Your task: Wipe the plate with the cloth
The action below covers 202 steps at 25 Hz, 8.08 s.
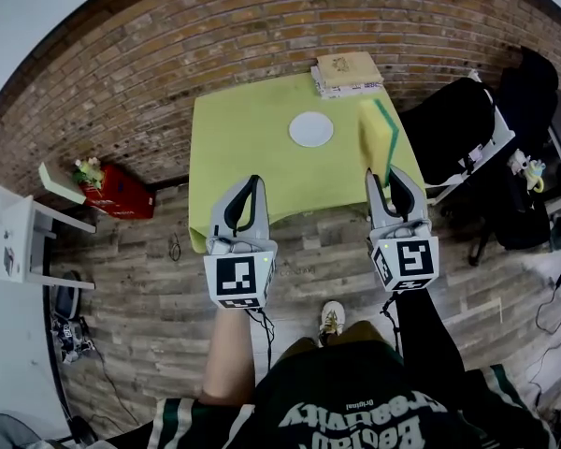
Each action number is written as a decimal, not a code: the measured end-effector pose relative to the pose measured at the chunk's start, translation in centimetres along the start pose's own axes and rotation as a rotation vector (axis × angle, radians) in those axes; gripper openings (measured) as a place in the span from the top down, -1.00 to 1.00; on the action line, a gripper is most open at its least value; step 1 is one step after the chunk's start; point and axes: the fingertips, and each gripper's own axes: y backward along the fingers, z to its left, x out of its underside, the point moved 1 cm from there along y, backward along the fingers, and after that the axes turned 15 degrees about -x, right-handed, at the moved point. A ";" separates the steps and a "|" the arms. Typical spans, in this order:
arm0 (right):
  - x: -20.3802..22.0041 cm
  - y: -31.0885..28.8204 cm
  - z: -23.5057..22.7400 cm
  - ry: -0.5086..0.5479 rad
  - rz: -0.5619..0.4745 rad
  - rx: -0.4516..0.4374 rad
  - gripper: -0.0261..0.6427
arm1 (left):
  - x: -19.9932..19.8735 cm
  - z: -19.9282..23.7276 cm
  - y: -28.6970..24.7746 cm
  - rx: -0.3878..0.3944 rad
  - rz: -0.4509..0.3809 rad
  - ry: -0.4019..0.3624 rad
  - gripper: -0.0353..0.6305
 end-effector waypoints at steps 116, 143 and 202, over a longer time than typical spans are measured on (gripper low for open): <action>27.3 -33.4 -10.1 -0.253 0.834 -0.125 0.62 | 24.5 -0.5 -38.3 0.446 0.351 0.077 0.87; 34.0 -33.1 -9.0 -0.371 1.255 -0.376 0.61 | 35.6 -4.4 -38.4 0.402 0.654 0.012 0.87; 34.4 -28.7 -15.1 -0.426 1.296 -0.192 0.60 | 38.0 -5.1 -38.2 0.396 0.714 -0.013 0.87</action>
